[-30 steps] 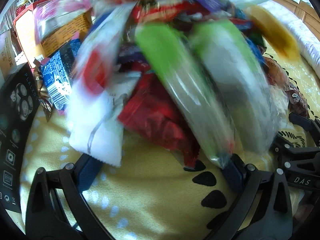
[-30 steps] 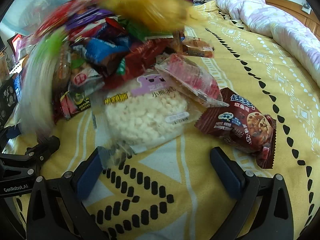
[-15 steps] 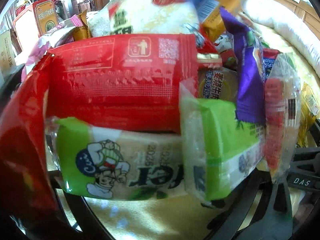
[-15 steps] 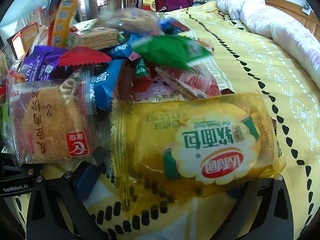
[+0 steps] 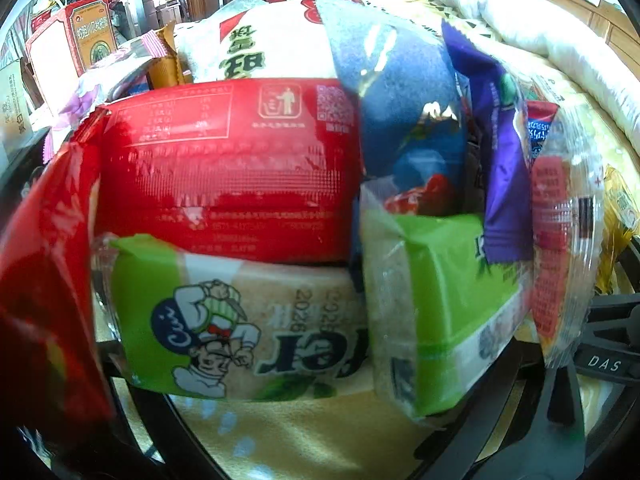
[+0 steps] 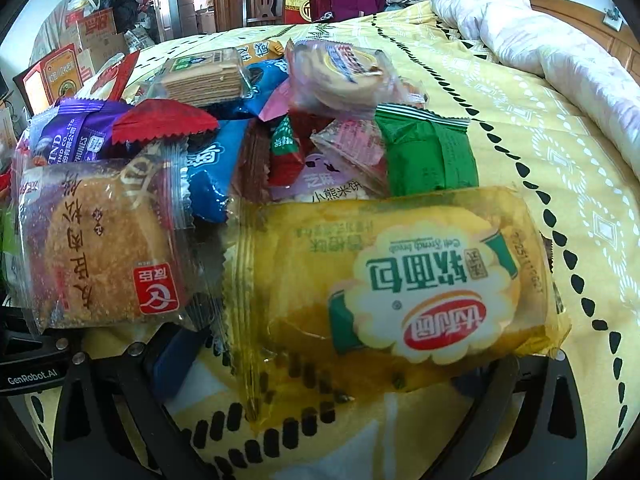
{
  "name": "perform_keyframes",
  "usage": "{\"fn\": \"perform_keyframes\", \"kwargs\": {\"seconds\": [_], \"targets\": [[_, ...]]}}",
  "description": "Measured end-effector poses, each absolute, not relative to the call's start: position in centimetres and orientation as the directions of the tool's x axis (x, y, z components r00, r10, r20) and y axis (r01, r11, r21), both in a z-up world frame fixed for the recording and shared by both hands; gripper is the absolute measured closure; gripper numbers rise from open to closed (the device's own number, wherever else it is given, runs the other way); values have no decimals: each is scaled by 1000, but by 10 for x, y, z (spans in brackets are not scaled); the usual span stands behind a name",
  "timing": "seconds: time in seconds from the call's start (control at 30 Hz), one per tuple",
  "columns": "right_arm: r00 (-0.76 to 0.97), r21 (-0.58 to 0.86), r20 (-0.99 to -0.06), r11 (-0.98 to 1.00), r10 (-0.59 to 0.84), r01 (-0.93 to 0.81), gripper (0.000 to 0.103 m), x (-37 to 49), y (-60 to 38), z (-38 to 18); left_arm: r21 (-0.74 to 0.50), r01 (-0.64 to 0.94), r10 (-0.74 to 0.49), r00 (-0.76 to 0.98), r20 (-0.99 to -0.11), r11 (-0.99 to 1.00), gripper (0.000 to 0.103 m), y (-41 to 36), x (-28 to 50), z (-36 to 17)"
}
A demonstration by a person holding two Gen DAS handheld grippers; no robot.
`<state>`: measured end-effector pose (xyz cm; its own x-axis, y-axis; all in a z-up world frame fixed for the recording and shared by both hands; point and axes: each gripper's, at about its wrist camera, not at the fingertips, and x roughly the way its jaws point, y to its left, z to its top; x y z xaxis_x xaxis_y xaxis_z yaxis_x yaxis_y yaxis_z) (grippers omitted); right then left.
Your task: Organize snacks
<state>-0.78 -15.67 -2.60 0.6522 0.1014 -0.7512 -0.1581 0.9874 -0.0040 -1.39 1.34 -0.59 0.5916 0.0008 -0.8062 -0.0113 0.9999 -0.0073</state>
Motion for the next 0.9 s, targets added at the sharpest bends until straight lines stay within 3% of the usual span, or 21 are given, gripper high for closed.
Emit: {"fn": "perform_keyframes", "kwargs": {"seconds": [0.9], "targets": [[650, -5, -754, 988, 98, -154, 0, -4, -157, -26, -7, -11, 0, 591, -806, 1000, 0, 15, -12, -5]]}}
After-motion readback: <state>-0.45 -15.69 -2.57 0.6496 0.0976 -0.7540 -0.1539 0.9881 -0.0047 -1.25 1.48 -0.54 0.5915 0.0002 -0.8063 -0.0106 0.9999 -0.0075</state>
